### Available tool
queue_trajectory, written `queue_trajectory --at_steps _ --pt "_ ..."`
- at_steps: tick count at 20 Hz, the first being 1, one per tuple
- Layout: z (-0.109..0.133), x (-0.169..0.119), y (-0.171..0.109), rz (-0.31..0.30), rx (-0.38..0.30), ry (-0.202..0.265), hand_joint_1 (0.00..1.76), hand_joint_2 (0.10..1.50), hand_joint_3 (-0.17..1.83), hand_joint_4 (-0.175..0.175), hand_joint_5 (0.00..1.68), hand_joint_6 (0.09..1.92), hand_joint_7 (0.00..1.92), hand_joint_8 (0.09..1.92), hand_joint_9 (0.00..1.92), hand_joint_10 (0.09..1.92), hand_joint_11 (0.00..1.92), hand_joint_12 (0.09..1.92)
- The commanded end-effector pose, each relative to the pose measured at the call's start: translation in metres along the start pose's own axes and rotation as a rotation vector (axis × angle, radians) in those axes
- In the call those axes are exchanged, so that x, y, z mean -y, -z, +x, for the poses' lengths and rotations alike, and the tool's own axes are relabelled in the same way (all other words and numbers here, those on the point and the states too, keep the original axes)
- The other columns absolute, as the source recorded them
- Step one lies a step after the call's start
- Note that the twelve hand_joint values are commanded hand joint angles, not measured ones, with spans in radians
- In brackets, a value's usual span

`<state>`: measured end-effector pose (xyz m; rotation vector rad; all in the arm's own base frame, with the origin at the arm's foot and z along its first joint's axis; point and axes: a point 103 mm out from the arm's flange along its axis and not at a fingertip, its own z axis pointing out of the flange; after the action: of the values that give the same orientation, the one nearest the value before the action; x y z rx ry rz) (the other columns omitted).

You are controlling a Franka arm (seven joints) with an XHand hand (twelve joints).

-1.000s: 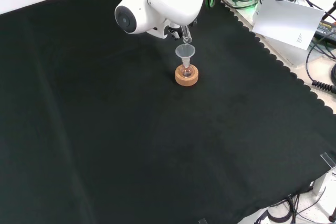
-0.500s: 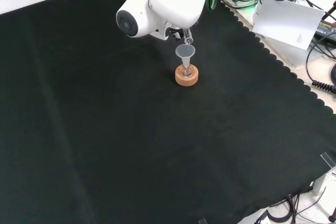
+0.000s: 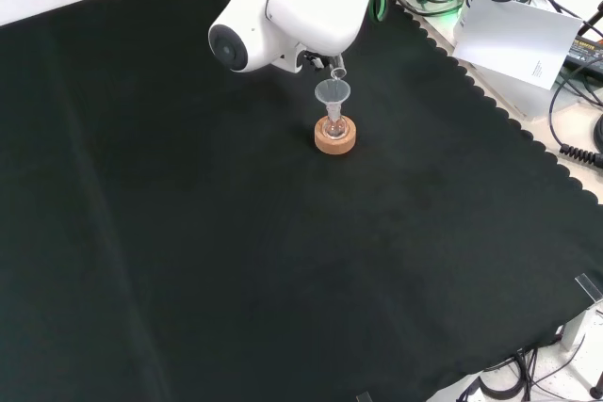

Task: Pour the water from the graduated cylinder into the round-bottom flask.

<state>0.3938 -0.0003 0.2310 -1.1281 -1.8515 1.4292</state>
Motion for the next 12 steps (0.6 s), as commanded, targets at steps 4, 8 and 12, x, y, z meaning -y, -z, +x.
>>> queue_trajectory --at_steps 4,8,12 --pt "-0.0014 -0.0014 -0.0004 0.023 -0.001 -0.011 1.27 1.1 0.0 -0.175 1.01 0.96 1.04 0.94 1.48 0.09 1.3 0.72" --pt "0.0001 -0.0007 0.0008 0.033 0.001 -0.02 1.27 1.1 0.0 -0.175 1.01 0.96 1.04 0.94 1.48 0.09 1.31 0.72" --pt "0.0003 -0.0008 0.0016 0.032 0.007 -0.028 1.27 1.1 0.0 -0.175 1.0 0.96 1.04 0.94 1.48 0.09 1.31 0.72"
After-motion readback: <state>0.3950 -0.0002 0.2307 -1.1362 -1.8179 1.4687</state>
